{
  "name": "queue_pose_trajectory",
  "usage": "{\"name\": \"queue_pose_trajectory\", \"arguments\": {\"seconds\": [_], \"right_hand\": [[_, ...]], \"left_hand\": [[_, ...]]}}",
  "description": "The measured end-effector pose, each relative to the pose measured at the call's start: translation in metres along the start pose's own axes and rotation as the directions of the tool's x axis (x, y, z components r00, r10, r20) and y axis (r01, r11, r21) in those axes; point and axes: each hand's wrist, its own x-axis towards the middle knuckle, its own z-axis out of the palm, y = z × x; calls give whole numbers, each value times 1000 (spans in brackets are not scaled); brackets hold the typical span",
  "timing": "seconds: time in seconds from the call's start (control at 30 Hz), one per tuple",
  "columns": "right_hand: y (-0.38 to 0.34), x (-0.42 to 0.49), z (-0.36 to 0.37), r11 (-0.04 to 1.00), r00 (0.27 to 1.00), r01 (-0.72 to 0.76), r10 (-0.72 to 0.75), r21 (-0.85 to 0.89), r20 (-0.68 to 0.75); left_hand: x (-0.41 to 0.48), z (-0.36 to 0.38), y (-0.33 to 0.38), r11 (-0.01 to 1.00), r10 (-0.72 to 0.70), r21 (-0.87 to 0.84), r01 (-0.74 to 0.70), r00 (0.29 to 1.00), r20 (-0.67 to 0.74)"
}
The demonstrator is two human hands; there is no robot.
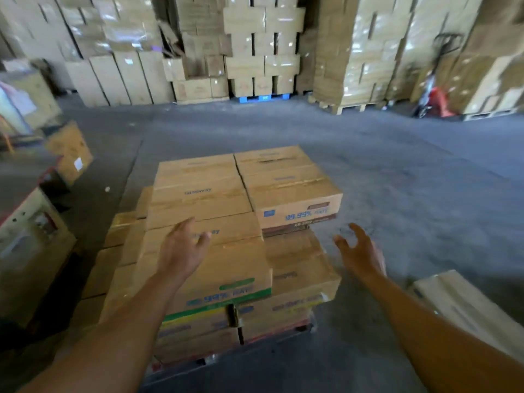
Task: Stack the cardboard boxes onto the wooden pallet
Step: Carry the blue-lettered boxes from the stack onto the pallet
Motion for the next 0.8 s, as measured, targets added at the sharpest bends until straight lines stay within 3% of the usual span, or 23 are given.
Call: {"name": "queue_pose_trajectory", "arguments": {"seconds": [0.2,0.43,0.67,0.8], "right_hand": [[60,46,-137,995,954,-92,98,34,-284],[192,98,-286,972,863,-232,217,24,-457],[308,142,-383,919,761,-393,347,35,-548],[372,180,-397,865,687,-493,452,92,-568]], "left_hand": [[34,64,190,945,325,-70,-320,943,68],[28,209,425,767,635,-241,-594,758,153],[-10,342,595,569,822,-386,-726,506,262],[-9,419,658,524,850,-449,-724,411,330]]}}
